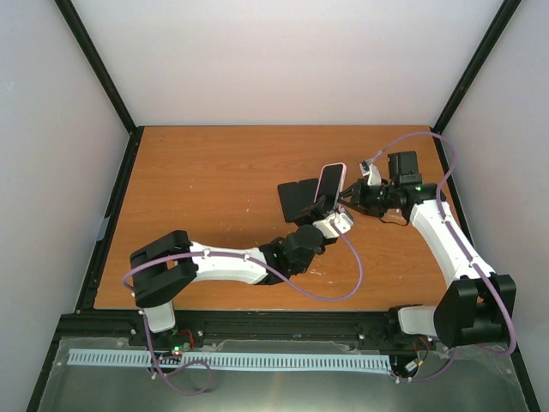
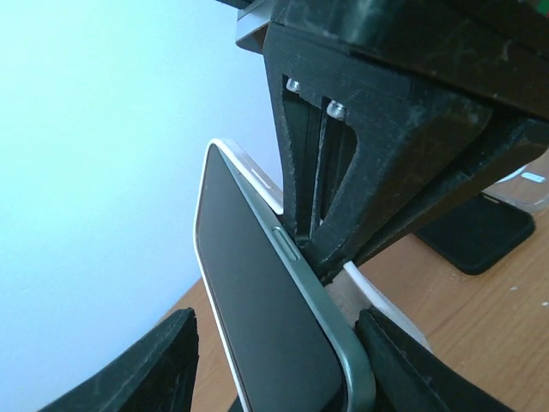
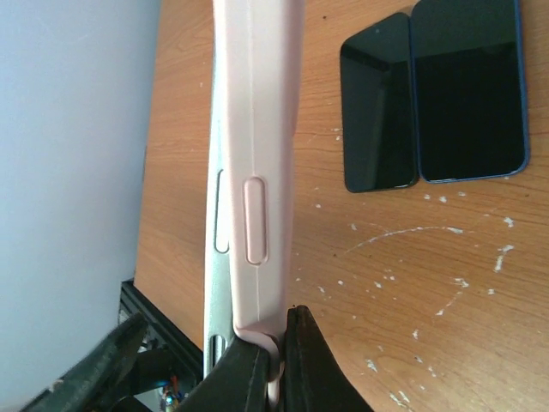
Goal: Take the phone out of the phone case
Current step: Remove the phone case from the phone.
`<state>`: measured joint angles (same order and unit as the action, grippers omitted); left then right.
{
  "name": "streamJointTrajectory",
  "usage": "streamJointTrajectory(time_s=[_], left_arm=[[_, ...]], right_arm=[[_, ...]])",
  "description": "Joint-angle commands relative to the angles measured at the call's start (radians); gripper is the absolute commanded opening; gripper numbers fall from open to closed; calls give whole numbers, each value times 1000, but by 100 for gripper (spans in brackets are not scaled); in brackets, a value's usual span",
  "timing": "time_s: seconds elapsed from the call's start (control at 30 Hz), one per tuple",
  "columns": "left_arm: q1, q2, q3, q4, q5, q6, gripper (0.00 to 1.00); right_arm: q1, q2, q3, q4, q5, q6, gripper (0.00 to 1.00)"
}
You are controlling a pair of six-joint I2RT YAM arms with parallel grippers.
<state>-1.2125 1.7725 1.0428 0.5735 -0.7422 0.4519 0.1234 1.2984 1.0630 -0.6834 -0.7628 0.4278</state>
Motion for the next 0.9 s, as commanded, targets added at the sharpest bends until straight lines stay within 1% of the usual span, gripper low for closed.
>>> streamJointTrajectory(time_s=[0.0,0.07,0.13,0.4,0.5,0.67,0.77,0.87], left_arm=[[2,24,-34,169,-116,168,46],[0,20,-46,225,-120,205,38],[-1,15,-55,270,-119,240,33],[-1,15,-64,404,-121,368,21],[-2,13,-58,415,-118,378,12],[-2,-7,-59,423,-114,346,1],[-1,-33,-67,408,-95,273,0],[8,-63,-63,341,-71,178,0]], right_arm=[[-2,-31,-3,-5,-142,26,3],[-2,-42,-14,0,-141,26,3],[-2,-52,-28,7,-142,30,3],[-4,-73,-46,16,-146,29,3],[-4,-81,-60,24,-147,31,3],[-4,-94,-76,28,-138,19,3],[-4,-103,-80,20,-114,-6,3],[-4,-114,-79,-2,-55,-57,3]])
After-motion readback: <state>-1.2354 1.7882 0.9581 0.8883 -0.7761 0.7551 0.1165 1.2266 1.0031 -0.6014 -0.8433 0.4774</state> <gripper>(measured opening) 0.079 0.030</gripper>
